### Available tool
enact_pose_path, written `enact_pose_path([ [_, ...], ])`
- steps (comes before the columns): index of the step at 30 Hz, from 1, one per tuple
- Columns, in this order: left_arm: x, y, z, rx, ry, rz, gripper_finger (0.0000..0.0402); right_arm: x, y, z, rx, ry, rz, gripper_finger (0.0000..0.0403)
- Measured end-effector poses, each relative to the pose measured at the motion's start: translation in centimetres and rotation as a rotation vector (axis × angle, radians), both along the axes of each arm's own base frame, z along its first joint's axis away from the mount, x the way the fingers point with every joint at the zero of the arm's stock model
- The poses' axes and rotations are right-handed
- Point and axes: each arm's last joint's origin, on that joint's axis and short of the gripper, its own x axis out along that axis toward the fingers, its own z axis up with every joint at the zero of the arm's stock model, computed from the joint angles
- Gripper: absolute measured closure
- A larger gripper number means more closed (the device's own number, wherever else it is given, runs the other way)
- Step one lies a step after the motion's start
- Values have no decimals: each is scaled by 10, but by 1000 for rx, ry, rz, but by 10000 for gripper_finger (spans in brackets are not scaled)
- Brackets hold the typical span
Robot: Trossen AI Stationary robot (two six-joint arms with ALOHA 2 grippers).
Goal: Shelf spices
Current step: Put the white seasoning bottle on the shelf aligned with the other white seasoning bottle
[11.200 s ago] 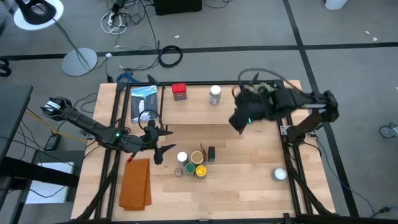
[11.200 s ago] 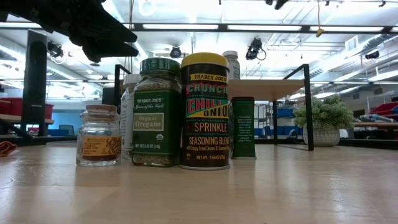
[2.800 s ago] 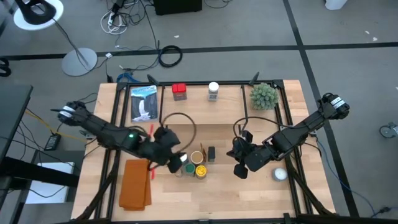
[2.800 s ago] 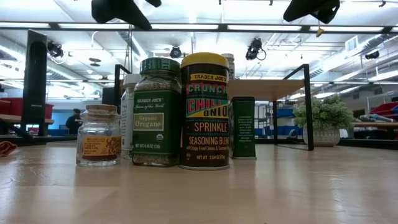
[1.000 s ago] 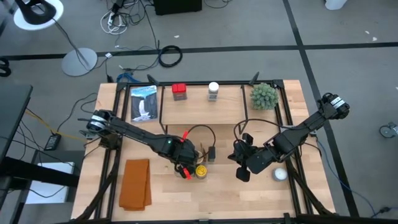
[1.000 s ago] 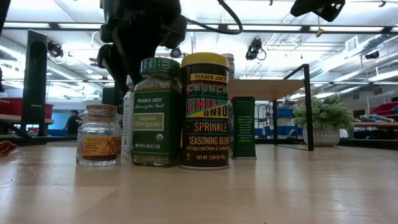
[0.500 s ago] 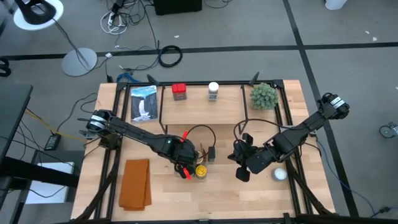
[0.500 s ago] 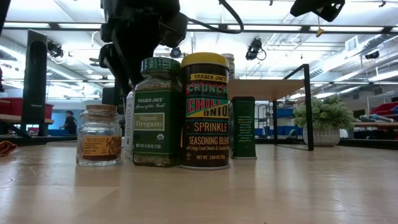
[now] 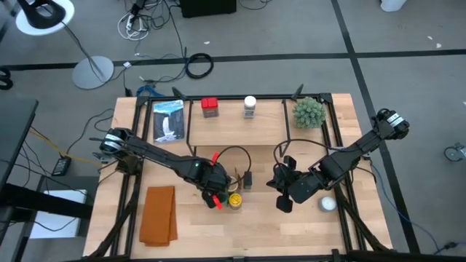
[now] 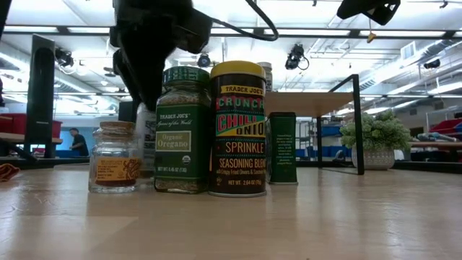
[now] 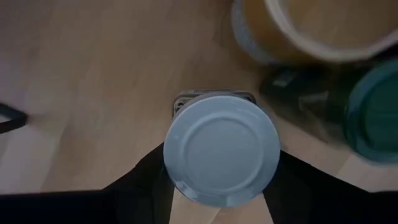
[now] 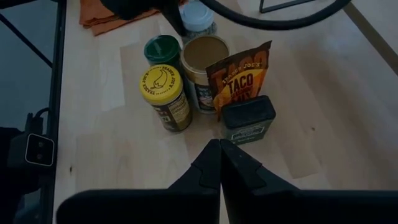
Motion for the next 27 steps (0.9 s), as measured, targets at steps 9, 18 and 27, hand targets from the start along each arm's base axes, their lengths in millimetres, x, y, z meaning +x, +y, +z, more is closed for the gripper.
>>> enact_pose_path([
  [9, -8, 6, 35, -8, -38, -36, 208, 0, 0, 0, -4, 1, 4, 396],
  [18, -6, 19, 102, 41, -110, -158, 208, 0, 0, 0, -4, 0, 4, 399],
  [27, -1, 69, 141, 91, -193, -222, 208, 0, 0, 0, -4, 0, 4, 399],
])
